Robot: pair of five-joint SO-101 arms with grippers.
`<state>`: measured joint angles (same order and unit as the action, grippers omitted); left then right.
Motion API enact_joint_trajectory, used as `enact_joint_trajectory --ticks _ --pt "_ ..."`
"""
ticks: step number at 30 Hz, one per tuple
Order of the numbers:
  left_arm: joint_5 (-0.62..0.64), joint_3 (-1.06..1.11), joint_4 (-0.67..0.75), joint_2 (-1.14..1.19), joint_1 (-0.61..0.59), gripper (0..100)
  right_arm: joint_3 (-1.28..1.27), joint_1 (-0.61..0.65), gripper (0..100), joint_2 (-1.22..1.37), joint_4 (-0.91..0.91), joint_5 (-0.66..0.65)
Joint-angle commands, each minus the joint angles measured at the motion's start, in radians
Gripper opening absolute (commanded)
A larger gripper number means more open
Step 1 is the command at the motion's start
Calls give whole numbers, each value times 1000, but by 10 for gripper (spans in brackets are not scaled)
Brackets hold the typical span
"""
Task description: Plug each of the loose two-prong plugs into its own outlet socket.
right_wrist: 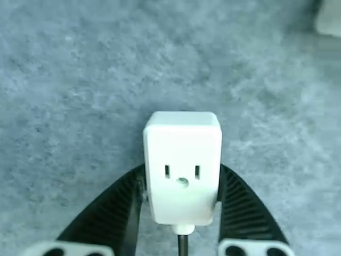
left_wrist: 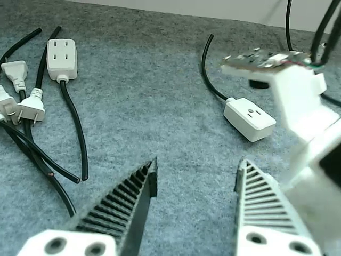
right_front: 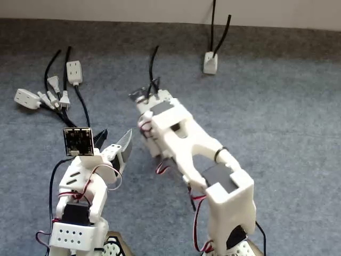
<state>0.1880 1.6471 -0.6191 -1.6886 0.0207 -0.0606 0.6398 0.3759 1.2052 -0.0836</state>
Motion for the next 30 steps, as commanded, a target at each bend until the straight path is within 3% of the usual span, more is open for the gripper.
enact_joint_trajectory --ticks 1,8,11,16,22,30 --pt "-3 -8 34 -7 15 248 119 -171 128 -5 28 6" --pt "-3 -8 34 -7 18 248 127 -275 131 73 -156 38" --pt "-3 -8 34 -7 18 248 137 -277 163 97 -153 137" --pt "-3 -8 34 -7 18 248 194 -282 292 65 -102 160" --pt "-3 -8 34 -7 18 248 220 -309 300 4 -62 153" --pt "-3 -8 34 -7 18 248 219 -446 300 1 -99 150"
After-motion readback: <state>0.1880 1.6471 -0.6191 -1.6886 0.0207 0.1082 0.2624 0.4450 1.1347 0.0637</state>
